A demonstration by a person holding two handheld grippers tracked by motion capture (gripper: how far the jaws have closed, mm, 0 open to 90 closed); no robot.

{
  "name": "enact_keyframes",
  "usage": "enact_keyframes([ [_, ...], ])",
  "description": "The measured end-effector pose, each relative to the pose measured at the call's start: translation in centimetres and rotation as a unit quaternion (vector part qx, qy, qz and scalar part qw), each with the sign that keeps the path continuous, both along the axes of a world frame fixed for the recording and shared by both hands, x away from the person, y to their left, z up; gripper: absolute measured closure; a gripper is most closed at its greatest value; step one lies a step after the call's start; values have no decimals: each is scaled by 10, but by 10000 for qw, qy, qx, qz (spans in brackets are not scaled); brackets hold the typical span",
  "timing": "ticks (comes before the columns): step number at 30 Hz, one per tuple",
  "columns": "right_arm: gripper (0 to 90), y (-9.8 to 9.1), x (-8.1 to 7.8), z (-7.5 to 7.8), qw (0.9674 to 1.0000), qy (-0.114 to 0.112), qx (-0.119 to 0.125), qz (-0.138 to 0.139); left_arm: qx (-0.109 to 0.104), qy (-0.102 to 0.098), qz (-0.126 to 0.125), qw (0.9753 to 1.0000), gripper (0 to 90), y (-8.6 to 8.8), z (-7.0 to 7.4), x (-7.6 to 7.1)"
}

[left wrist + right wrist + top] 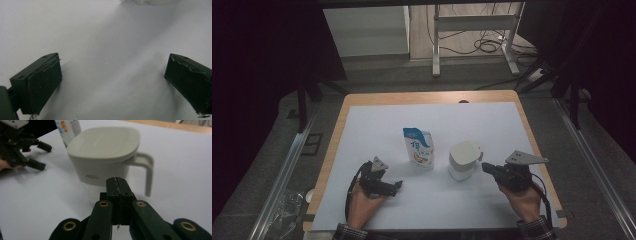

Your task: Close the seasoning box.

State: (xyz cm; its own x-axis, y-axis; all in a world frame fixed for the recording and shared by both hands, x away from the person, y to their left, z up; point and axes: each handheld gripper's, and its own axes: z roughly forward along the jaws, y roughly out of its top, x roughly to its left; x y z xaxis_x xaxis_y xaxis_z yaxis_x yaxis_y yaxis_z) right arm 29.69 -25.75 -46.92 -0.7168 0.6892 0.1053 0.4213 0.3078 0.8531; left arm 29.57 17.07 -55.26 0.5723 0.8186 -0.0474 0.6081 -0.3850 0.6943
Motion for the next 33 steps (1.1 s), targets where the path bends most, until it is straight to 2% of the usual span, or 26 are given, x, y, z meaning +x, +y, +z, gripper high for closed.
enact_keyframes([
  [5,893,10,-3,-12,9998,28,-123,149,0,0,-1,10000,8,0,0,0],
  [10,893,29,-5,-30,9988,95,-298,377,6,2,-4,10000,8,0,0,0],
  [18,893,40,2,-48,9978,260,-366,479,19,7,-17,10000,8,0,0,0],
  [33,894,55,12,-56,9979,217,-369,489,18,6,-16,10000,8,0,0,0],
])
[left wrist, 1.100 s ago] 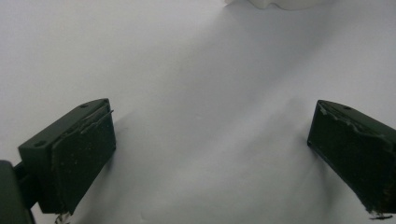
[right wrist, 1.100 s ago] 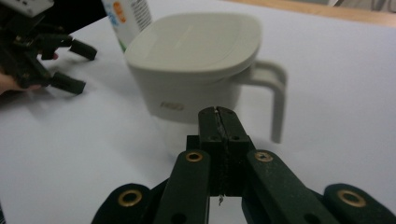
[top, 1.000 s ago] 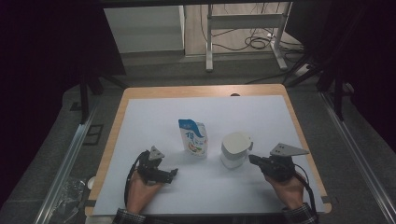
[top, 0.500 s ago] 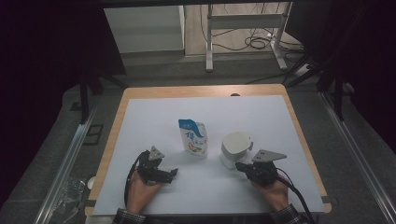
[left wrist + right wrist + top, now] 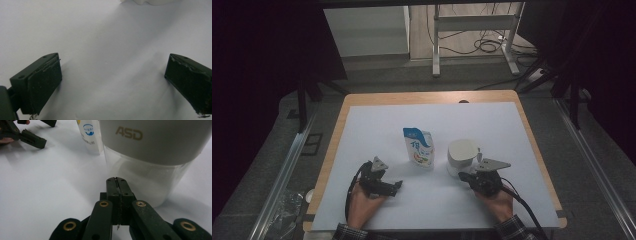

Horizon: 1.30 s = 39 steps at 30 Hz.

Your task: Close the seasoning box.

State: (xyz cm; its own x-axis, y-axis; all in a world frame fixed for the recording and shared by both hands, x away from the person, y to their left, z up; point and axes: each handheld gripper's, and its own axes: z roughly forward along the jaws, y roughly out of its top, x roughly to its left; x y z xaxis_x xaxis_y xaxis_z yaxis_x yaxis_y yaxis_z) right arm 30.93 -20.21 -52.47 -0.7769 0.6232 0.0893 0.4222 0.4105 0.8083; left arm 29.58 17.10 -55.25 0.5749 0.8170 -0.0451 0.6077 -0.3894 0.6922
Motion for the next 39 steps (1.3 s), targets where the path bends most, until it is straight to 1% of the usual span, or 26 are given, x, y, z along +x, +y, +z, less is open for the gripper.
enact_keyframes([
  [4,894,3,4,-1,10000,-43,-1,13,2,0,0,10000,8,0,0,0],
  [12,894,8,11,-1,10000,-52,-52,-46,1,-1,-1,10000,8,0,0,0],
  [13,894,9,12,-1,10000,-61,-26,-35,2,0,-2,10000,8,0,0,0],
  [18,894,14,17,-1,9999,-100,-64,-1,4,0,-4,10000,8,0,0,0],
  [26,890,17,18,1,9998,-113,-153,-3,6,-1,-5,10000,8,0,0,0],
  [32,835,13,16,7,9999,-78,-78,13,7,-2,-6,10000,8,0,0,0],
  [34,822,12,15,8,9999,-88,-111,7,7,-1,-5,10000,8,0,0,0],
  [39,722,10,11,13,9999,-88,-113,45,8,-3,-7,10000,8,0,0,0],
])
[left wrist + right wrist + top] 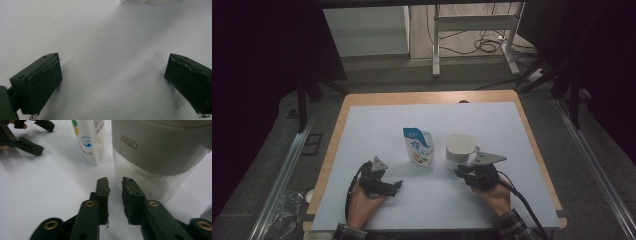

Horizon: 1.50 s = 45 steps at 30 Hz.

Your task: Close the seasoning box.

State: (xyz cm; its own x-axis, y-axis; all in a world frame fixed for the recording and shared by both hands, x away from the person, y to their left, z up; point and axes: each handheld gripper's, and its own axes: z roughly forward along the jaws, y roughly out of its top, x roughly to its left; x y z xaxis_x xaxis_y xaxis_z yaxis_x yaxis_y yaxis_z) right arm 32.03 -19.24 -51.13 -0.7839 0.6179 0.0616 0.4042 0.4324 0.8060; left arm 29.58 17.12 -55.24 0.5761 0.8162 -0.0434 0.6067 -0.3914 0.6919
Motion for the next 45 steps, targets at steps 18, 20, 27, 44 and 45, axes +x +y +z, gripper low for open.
enact_keyframes([
  [18,503,-13,-11,16,9999,-42,-110,-23,1,-4,1,10000,8,0,0,0],
  [20,485,-15,-12,18,9999,-41,-115,-44,1,-5,1,10000,8,0,0,0],
  [27,410,-24,-16,23,9995,-154,-233,-164,-17,-14,18,10000,9,0,0,0],
  [44,242,-61,-21,10,9960,-239,-515,-688,-25,-21,23,10000,9,0,0,0],
  [45,237,-64,-21,8,9958,-220,-513,-725,-24,-22,23,10000,9,0,0,0],
])
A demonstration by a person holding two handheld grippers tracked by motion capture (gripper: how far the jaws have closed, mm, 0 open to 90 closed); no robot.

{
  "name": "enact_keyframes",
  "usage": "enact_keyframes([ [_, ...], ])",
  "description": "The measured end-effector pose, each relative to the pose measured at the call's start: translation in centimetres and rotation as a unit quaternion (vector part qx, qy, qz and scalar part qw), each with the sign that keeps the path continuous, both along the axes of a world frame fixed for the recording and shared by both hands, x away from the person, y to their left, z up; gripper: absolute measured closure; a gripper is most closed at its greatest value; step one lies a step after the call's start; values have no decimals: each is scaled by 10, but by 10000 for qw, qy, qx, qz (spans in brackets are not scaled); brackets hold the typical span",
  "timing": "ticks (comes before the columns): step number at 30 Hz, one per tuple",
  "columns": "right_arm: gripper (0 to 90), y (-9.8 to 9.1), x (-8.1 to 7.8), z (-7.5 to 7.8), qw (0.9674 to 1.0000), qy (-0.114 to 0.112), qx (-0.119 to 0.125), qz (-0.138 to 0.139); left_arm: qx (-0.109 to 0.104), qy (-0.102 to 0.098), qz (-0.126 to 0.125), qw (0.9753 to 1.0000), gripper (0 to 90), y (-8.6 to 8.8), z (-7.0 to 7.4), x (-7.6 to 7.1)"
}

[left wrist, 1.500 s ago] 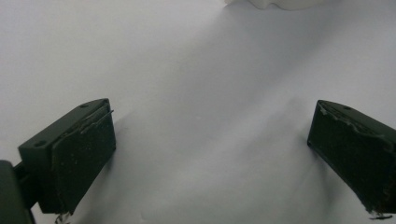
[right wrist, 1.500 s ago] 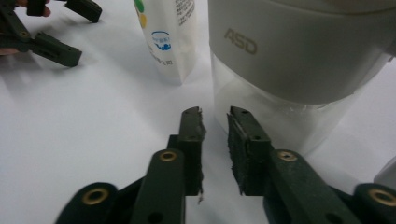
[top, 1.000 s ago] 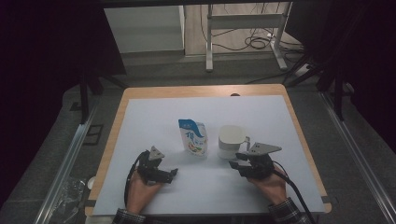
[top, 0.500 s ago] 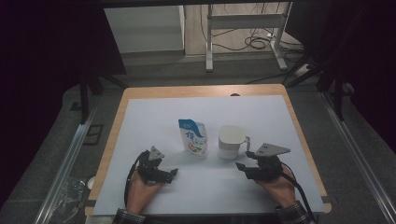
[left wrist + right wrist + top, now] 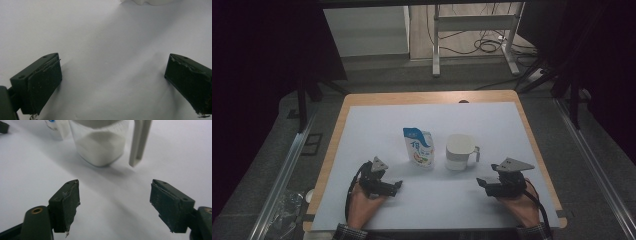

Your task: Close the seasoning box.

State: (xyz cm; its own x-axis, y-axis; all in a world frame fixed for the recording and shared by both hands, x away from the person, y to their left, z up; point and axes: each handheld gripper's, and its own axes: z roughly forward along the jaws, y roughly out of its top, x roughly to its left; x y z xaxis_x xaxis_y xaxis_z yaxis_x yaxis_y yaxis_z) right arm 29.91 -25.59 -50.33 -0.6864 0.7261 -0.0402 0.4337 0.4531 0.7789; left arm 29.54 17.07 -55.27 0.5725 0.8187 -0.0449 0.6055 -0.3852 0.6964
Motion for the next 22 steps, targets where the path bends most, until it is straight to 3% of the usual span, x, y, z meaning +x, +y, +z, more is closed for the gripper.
enact_keyframes([
  [10,191,-16,5,-26,9993,216,-202,-249,-1,4,-3,10000,8,0,0,0],
  [14,182,-13,6,-27,9987,270,-356,-263,-3,9,-7,10000,8,0,0,0],
  [22,182,-14,6,-28,9988,279,-311,-262,-9,20,-6,10000,8,0,0,0],
])
